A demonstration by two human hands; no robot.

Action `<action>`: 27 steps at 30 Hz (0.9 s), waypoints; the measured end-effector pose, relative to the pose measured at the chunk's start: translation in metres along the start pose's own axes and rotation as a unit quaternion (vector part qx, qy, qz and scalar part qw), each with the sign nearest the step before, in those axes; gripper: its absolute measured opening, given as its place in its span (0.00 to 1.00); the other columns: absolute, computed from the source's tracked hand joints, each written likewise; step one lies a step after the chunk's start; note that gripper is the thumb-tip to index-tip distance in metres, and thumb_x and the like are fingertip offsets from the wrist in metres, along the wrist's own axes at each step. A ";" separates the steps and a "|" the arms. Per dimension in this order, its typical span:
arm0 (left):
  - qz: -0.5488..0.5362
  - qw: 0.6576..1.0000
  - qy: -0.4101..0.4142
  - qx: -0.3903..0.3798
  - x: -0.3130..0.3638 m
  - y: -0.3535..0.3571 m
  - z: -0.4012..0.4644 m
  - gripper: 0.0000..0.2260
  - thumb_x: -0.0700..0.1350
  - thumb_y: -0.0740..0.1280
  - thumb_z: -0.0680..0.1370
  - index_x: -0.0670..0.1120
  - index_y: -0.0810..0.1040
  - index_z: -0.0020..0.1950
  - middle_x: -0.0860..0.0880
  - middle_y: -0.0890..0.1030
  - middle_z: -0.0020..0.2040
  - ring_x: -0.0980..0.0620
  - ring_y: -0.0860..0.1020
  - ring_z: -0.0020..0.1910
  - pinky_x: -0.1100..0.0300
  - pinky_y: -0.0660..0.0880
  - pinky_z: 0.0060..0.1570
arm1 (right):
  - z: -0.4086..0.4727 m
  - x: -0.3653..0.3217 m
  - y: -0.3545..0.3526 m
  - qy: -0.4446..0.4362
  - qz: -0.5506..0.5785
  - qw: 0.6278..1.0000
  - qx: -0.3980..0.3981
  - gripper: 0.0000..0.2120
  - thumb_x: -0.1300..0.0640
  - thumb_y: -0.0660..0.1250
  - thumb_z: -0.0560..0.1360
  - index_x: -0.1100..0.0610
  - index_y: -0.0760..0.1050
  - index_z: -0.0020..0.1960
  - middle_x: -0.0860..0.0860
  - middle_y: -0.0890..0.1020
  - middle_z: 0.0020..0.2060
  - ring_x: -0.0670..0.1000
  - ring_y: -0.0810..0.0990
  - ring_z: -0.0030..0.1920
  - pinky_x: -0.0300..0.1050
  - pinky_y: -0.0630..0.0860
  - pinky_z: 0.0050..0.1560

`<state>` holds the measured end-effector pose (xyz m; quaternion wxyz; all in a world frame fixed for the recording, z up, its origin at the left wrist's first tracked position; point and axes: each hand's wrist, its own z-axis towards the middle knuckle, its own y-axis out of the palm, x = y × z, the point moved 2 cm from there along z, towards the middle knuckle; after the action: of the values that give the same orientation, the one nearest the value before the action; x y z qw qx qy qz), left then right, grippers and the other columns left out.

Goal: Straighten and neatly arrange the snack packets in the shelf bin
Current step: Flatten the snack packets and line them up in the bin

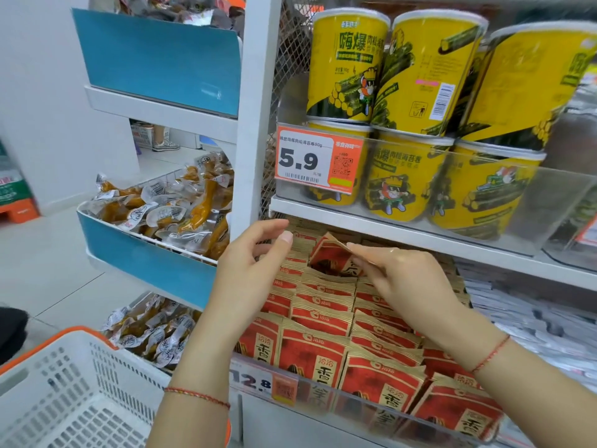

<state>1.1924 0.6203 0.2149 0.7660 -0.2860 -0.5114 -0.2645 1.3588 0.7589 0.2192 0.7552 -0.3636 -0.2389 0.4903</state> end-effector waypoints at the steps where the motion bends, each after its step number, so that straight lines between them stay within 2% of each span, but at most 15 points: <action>1: 0.000 1.000 -0.001 -0.002 0.000 0.000 0.000 0.11 0.52 0.64 0.80 0.58 0.78 0.62 0.63 0.79 0.56 0.63 0.76 0.55 0.63 0.74 0.53 | 0.003 0.000 0.003 0.005 -0.016 1.000 -0.015 0.14 0.55 0.68 0.76 0.50 0.79 0.61 0.52 0.85 0.36 0.56 0.83 0.33 0.49 0.79 0.30; 3: 0.002 1.000 -0.004 -0.008 0.000 0.000 0.001 0.11 0.52 0.64 0.80 0.58 0.78 0.62 0.63 0.79 0.56 0.63 0.77 0.55 0.63 0.74 0.53 | 0.008 -0.001 0.009 0.020 -0.029 0.998 -0.053 0.13 0.53 0.63 0.79 0.49 0.77 0.63 0.53 0.84 0.37 0.57 0.83 0.37 0.51 0.78 0.34; 6: 0.001 1.000 -0.005 -0.010 0.001 -0.001 0.001 0.11 0.52 0.64 0.80 0.58 0.78 0.62 0.62 0.79 0.56 0.62 0.77 0.54 0.62 0.74 0.53 | 0.020 -0.002 0.016 0.043 -0.059 0.991 -0.113 0.15 0.49 0.57 0.82 0.49 0.74 0.65 0.52 0.83 0.44 0.56 0.82 0.45 0.49 0.77 0.42; 10: 0.008 1.000 -0.002 -0.021 0.002 0.002 0.000 0.11 0.52 0.64 0.80 0.57 0.78 0.62 0.61 0.79 0.55 0.61 0.78 0.53 0.64 0.74 0.51 | 0.027 0.003 0.030 0.102 -0.059 0.977 -0.178 0.15 0.47 0.58 0.81 0.52 0.76 0.61 0.54 0.83 0.48 0.57 0.81 0.50 0.49 0.76 0.46; 12: 0.018 0.999 0.001 -0.031 0.002 0.003 -0.002 0.11 0.52 0.64 0.80 0.57 0.78 0.62 0.62 0.79 0.54 0.62 0.78 0.53 0.65 0.73 0.50 | 0.027 0.007 0.033 0.139 -0.035 0.973 -0.183 0.17 0.46 0.61 0.79 0.53 0.74 0.63 0.54 0.84 0.48 0.57 0.81 0.52 0.49 0.76 0.48; 15: 0.020 0.999 0.000 -0.031 0.002 0.003 -0.002 0.11 0.52 0.64 0.80 0.57 0.78 0.62 0.62 0.80 0.54 0.62 0.78 0.53 0.63 0.74 0.52 | 0.027 0.009 0.032 0.167 0.008 0.976 -0.139 0.20 0.49 0.63 0.78 0.53 0.70 0.68 0.53 0.83 0.48 0.55 0.81 0.52 0.48 0.76 0.51; 18: 0.007 1.000 -0.003 -0.028 0.002 0.001 -0.001 0.11 0.51 0.64 0.80 0.57 0.78 0.61 0.61 0.80 0.53 0.61 0.79 0.52 0.60 0.75 0.55 | 0.021 0.008 0.024 0.132 0.004 0.985 -0.112 0.18 0.51 0.59 0.81 0.53 0.68 0.70 0.54 0.82 0.52 0.56 0.80 0.54 0.49 0.75 0.51; 22: 0.011 0.999 -0.007 -0.037 0.001 0.002 -0.003 0.11 0.52 0.64 0.80 0.57 0.78 0.61 0.62 0.80 0.53 0.63 0.78 0.51 0.61 0.75 0.54 | 0.011 0.005 0.020 0.052 -0.045 0.982 -0.174 0.20 0.48 0.51 0.83 0.51 0.66 0.72 0.49 0.76 0.65 0.52 0.73 0.65 0.47 0.69 0.63; 25: 0.026 0.998 -0.008 -0.051 0.000 0.006 -0.004 0.10 0.53 0.64 0.80 0.59 0.78 0.61 0.63 0.80 0.53 0.65 0.77 0.52 0.63 0.74 0.54 | 0.011 0.007 0.024 0.071 -0.065 0.964 -0.248 0.21 0.47 0.47 0.83 0.53 0.68 0.69 0.51 0.77 0.64 0.52 0.67 0.70 0.48 0.63 0.67; 27: 0.032 0.998 -0.007 -0.061 0.000 0.007 -0.005 0.09 0.53 0.64 0.80 0.60 0.77 0.60 0.64 0.79 0.53 0.66 0.77 0.51 0.67 0.72 0.50 | 0.013 0.007 0.024 0.102 -0.052 0.948 -0.296 0.19 0.47 0.46 0.83 0.52 0.73 0.57 0.51 0.79 0.54 0.54 0.70 0.66 0.50 0.63 0.66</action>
<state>1.2005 0.6215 0.2118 0.7514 -0.3505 -0.4903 -0.2686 1.3381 0.7753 0.2086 0.6584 -0.6061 -0.3131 0.3181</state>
